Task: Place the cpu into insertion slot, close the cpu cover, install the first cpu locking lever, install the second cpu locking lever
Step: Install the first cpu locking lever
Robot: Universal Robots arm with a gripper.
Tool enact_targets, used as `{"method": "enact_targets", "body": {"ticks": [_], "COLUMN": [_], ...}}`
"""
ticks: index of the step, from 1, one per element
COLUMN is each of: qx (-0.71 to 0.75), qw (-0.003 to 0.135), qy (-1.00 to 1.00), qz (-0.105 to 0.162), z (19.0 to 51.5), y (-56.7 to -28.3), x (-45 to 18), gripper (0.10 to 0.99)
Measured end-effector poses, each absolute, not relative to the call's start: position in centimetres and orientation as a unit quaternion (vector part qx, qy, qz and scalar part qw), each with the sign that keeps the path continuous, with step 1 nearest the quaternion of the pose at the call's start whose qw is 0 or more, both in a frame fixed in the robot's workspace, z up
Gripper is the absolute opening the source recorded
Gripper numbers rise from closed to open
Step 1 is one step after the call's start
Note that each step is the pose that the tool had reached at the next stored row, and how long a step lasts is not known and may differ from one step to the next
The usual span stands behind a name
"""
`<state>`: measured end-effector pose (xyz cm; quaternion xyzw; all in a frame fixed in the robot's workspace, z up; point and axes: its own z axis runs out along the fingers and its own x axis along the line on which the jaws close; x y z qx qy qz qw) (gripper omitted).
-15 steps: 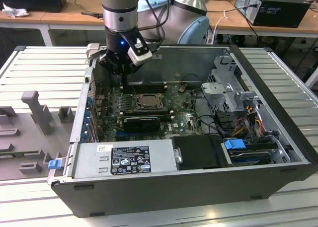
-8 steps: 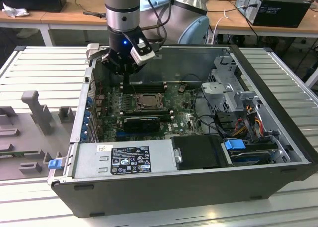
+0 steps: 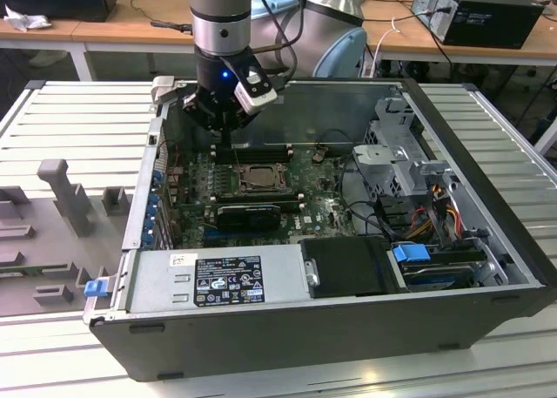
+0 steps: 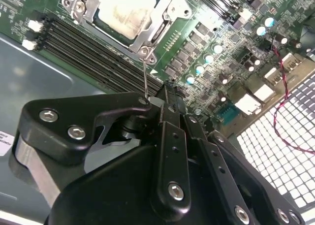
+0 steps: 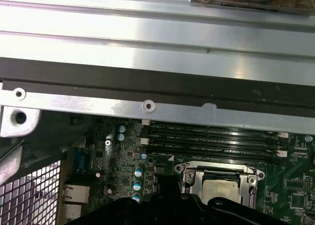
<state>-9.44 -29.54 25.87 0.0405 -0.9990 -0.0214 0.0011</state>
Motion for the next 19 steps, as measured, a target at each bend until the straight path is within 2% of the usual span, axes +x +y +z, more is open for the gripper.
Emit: {"method": "enact_targets", "body": {"ticks": [19], "qx": [0.04], "qw": [0.001], "qy": [-0.999], "qz": [-0.021], "z": [25.9], "y": [-29.5], "x": [-7.7], "gripper": [0.106]}}
